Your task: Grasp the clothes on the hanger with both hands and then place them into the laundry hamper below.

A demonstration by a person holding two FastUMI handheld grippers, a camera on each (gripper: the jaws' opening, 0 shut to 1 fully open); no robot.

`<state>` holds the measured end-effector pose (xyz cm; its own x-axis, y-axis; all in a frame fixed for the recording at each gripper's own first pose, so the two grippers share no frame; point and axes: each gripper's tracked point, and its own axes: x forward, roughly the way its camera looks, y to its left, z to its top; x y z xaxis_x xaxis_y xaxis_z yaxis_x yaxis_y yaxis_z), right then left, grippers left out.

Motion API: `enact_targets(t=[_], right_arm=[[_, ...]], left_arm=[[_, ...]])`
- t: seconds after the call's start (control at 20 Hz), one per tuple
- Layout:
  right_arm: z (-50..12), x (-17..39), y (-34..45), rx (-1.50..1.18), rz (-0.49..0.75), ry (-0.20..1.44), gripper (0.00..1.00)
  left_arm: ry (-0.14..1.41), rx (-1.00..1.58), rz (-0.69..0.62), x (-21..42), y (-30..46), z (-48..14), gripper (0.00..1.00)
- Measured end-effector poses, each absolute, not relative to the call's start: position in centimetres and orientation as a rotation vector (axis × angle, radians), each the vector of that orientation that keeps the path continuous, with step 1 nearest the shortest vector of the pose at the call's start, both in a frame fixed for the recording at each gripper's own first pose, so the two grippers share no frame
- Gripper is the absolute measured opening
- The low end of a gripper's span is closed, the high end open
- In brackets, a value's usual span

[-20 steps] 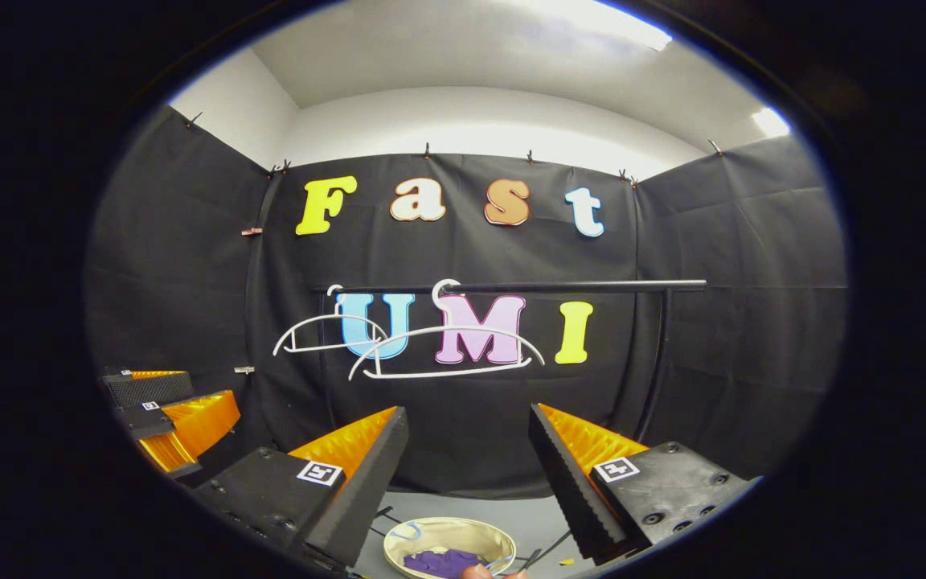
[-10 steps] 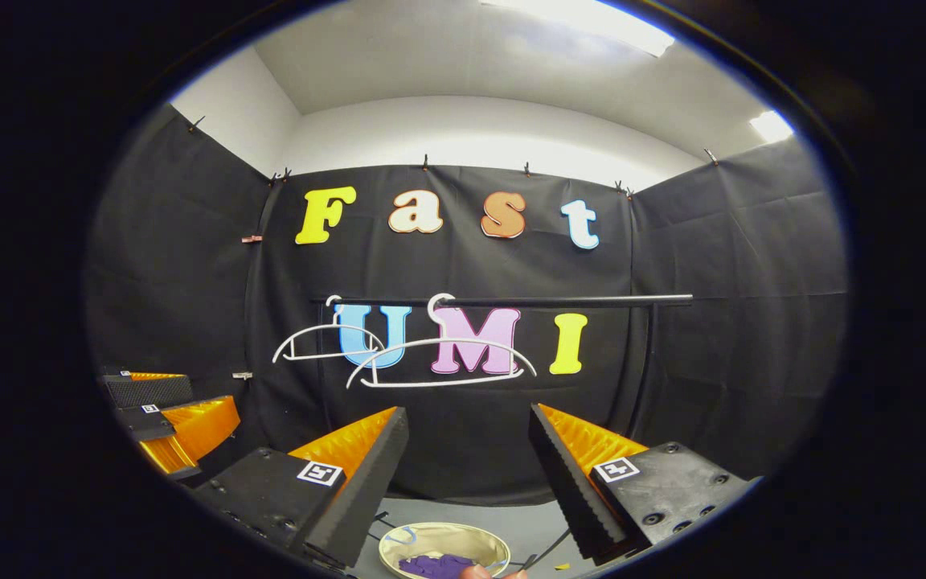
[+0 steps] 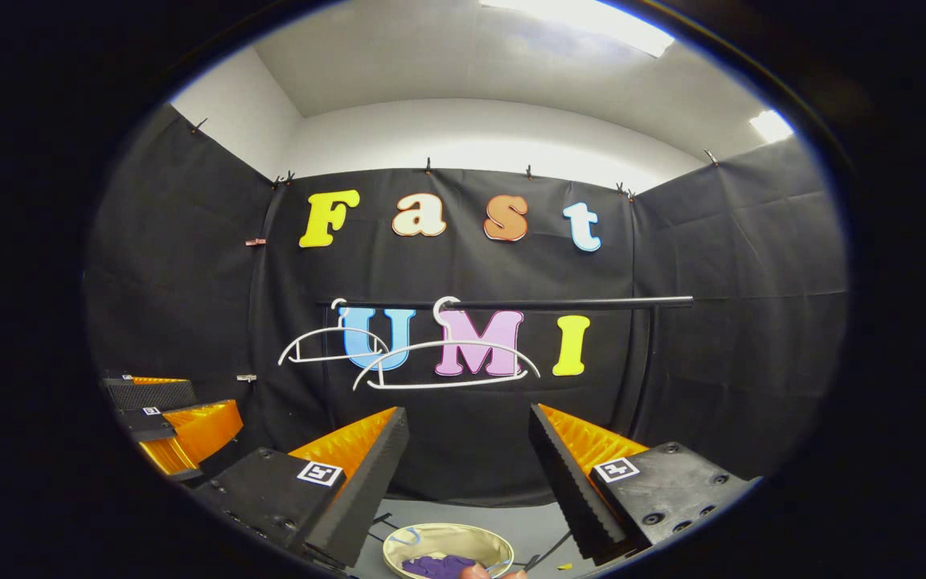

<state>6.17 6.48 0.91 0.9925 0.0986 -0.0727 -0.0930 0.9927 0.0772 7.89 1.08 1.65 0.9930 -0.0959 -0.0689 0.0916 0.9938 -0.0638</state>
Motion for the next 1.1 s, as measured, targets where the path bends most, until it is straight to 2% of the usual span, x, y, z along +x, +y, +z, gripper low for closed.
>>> enact_targets(t=[0.45, 0.5, 0.6, 0.65, 1.1], right_arm=[[0.6, 6.9, 7.0, 0.088, 0.100, 0.071, 0.98], [0.7, 7.0, 6.9, 0.083, 0.099, 0.063, 0.94], [0.7, 7.2, 6.8, 0.070, 0.101, 0.053, 0.94], [0.8, 7.2, 6.7, 0.065, 0.101, 0.047, 0.98], [1.1, 7.8, 6.2, 0.056, 0.099, 0.039, 0.98]], left_arm=[[0.054, -0.063, -0.105, 8.6, 1.5, 1.8, 0.96], [0.053, -0.061, -0.104, 8.7, 1.7, 1.9, 0.96], [0.043, -0.061, -0.107, 8.7, 1.5, 2.1, 0.96], [0.036, -0.062, -0.105, 8.8, 1.5, 2.3, 0.96], [0.003, -0.035, -0.094, 9.6, 0.8, 3.1, 0.96]])
